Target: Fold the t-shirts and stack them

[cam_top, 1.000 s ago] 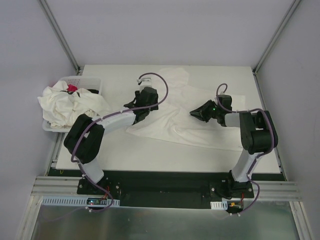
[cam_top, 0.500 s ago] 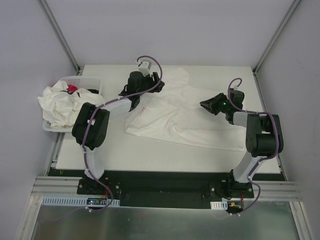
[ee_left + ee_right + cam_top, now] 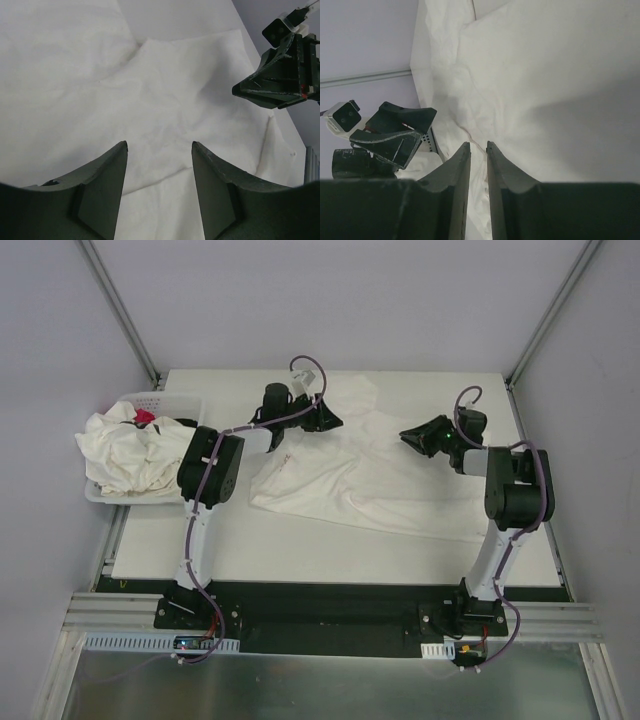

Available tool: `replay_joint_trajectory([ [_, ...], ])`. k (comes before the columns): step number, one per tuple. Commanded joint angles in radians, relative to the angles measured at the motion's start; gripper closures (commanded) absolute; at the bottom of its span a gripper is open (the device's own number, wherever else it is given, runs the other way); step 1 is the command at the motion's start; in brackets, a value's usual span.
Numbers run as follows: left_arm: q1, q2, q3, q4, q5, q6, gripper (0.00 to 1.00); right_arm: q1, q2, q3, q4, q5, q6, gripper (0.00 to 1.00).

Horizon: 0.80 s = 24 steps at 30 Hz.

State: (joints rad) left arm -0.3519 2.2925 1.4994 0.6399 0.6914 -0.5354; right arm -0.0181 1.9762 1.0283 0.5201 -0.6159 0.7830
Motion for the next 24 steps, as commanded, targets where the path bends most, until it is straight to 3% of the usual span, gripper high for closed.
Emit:
replay_joint_trajectory([
  [1, 0.001, 0.013, 0.090, -0.006, 0.080, -0.017, 0.47, -0.032, 0.004, 0.052, 0.069, -0.039, 0.025, 0.78],
  [10, 0.001, -0.019, 0.085, -0.238, -0.107, 0.006, 0.48, -0.088, -0.069, 0.018, 0.159, -0.067, 0.099, 0.75],
  [17, 0.001, -0.051, 0.102, -0.529, -0.340, 0.071, 0.47, -0.111, -0.117, 0.055, 0.193, -0.090, 0.153, 0.75],
  [24, -0.001, -0.126, -0.017, -0.612, -0.512, 0.014, 0.48, -0.143, -0.146, 0.055, 0.267, -0.105, 0.248, 0.74],
])
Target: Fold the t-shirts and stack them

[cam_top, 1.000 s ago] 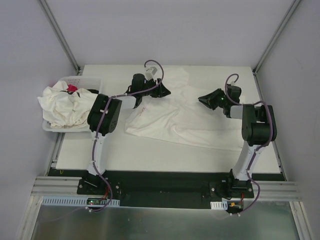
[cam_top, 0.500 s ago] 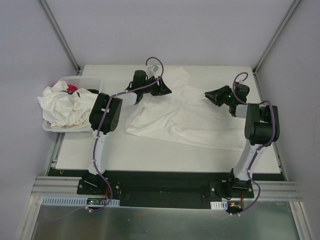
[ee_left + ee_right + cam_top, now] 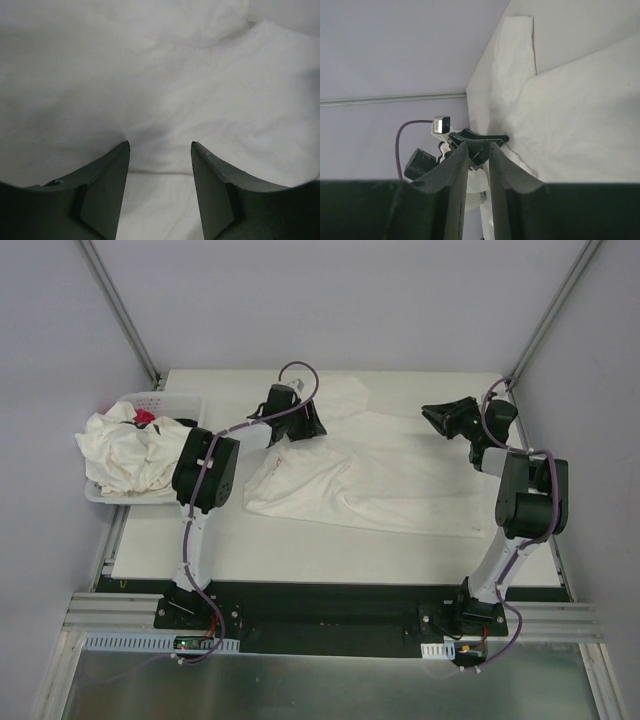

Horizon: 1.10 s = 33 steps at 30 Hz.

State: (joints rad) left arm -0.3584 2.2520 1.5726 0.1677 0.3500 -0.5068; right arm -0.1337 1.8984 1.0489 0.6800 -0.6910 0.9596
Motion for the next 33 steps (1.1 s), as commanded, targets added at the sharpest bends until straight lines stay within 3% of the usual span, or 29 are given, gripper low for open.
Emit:
replay_joint_trajectory([
  [1, 0.006, -0.119, -0.117, -0.142, -0.210, -0.028, 0.48, -0.032, -0.076, 0.030, 0.121, -0.031, 0.077, 0.74],
  [10, -0.028, -0.339, -0.408, -0.203, -0.417, -0.108, 0.51, -0.109, -0.163, 0.000, 0.145, -0.042, 0.114, 0.73],
  [16, -0.051, -0.404, -0.436, -0.227, -0.470, -0.078, 0.51, -0.122, -0.176, -0.015, 0.168, -0.054, 0.122, 0.71],
  [21, -0.050, -0.402, -0.323, -0.255, -0.471, -0.033, 0.51, -0.098, -0.136, -0.007, 0.168, -0.056, 0.102, 0.70],
  [25, -0.048, -0.390, -0.171, -0.281, -0.491, 0.011, 0.46, -0.029, -0.006, 0.066, 0.089, -0.059, 0.051, 0.69],
  [30, -0.018, -0.287, 0.029, -0.341, -0.534, 0.117, 0.36, 0.016, 0.067, 0.037, 0.292, -0.081, 0.197, 0.69],
  [33, 0.041, -0.198, 0.127, -0.350, -0.536, 0.119, 0.36, 0.014, 0.044, 0.007, 0.297, -0.087, 0.193, 0.69],
])
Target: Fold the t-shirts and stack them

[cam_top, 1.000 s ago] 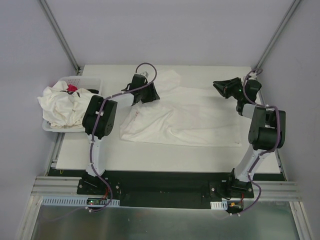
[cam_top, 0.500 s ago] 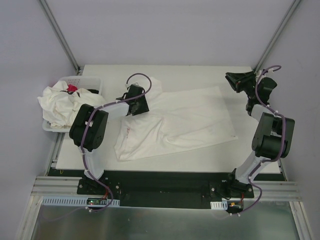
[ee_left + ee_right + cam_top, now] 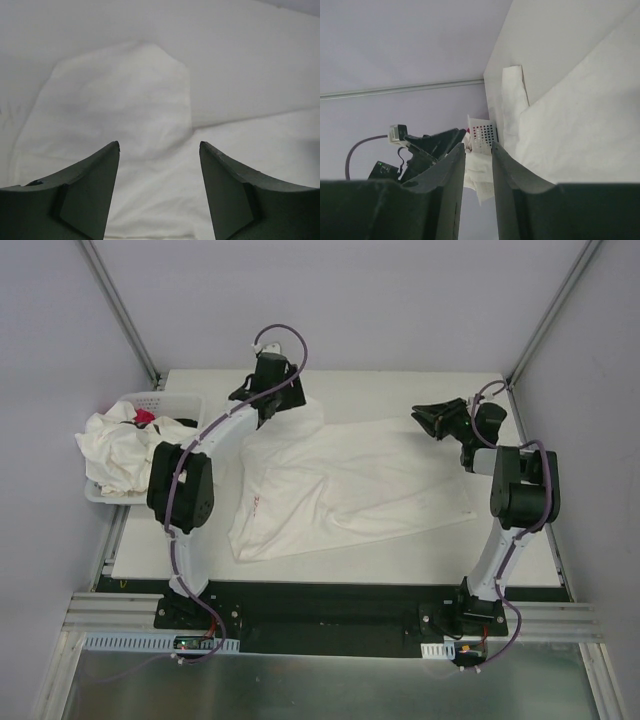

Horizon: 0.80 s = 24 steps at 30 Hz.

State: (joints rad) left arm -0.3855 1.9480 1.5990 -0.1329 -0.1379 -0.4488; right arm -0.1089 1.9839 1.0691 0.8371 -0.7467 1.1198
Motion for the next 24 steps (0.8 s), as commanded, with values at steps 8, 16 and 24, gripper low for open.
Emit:
replay_joint_trajectory([
  [8, 0.195, 0.292, 0.256, -0.076, 0.086, -0.051, 0.36, -0.025, -0.080, -0.066, 0.140, -0.054, 0.011, 0.70],
  [16, 0.241, 0.358, 0.311, -0.076, 0.130, -0.082, 0.37, -0.040, -0.088, -0.080, 0.143, -0.060, 0.009, 0.71],
  [24, 0.254, 0.428, 0.433, -0.076, 0.195, -0.085, 0.38, -0.044, -0.099, -0.097, 0.146, -0.057, 0.009, 0.71],
])
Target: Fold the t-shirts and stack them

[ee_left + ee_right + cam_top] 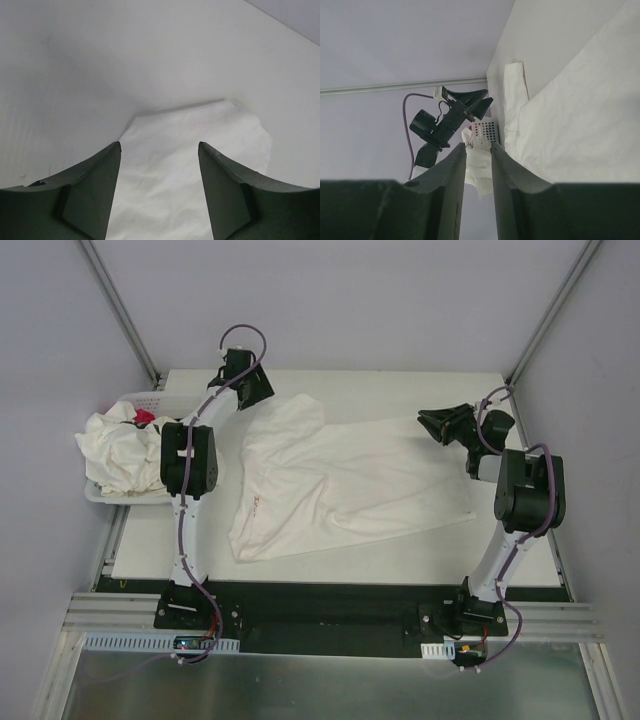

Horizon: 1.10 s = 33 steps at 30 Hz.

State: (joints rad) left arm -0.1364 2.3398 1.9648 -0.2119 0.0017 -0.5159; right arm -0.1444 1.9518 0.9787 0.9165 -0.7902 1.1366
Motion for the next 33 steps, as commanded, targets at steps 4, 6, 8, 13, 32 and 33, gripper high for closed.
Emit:
replay_joint_trajectory([
  [4, 0.004, 0.069, 0.103, 0.003, 0.080, -0.027, 0.38, -0.017, -0.067, -0.005, 0.065, -0.009, -0.006, 0.71],
  [6, 0.004, 0.084, 0.111, 0.003, 0.086, -0.030, 0.38, -0.020, -0.064, -0.005, 0.065, -0.007, -0.008, 0.71],
  [8, 0.004, 0.092, 0.112, 0.003, 0.087, -0.038, 0.38, -0.024, -0.063, -0.008, 0.065, -0.004, -0.009, 0.71],
  [13, 0.006, 0.104, 0.124, 0.003, 0.093, -0.044, 0.39, -0.030, -0.060, -0.020, 0.065, -0.007, -0.011, 0.71],
  [32, 0.006, 0.121, 0.120, 0.005, 0.119, -0.075, 1.00, -0.050, -0.047, -0.029, 0.067, -0.006, -0.012, 0.73],
  [33, 0.006, 0.118, 0.120, 0.005, 0.115, -0.069, 0.90, -0.050, -0.048, -0.029, 0.067, -0.006, -0.012, 0.73],
])
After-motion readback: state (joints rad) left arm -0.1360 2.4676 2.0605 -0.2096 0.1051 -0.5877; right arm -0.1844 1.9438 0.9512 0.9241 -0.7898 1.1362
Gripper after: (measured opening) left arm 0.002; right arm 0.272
